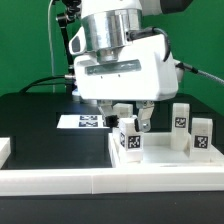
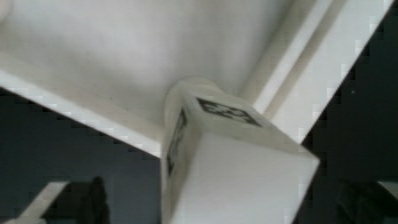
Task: Assemble square table
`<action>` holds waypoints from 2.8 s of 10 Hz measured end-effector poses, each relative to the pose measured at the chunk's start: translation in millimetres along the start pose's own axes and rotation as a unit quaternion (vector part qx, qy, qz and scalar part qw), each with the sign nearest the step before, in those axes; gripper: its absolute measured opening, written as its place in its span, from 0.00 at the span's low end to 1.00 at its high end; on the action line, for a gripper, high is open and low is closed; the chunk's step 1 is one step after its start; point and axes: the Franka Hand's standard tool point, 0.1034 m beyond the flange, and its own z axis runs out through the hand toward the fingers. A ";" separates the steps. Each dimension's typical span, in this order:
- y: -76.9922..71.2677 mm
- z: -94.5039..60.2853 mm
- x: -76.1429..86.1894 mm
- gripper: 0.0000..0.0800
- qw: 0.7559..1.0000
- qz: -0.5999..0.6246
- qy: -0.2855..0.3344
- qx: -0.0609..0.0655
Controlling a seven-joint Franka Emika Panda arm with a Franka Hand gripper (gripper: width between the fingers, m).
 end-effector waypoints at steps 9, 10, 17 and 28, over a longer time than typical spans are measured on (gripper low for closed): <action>-6.3 3.0 -8.2 0.81 0.951 -0.310 0.000 -0.010; -6.8 3.1 -8.8 0.81 0.939 -0.343 0.001 -0.015; -1.7 2.1 -2.5 0.53 0.883 -0.469 0.000 -0.016; 5.0 1.0 1.9 0.36 0.997 -0.071 0.003 0.004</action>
Offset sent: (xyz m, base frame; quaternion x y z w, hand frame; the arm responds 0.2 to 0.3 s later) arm -0.0011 0.0085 -0.0042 -0.0140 0.0089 -0.2027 0.9791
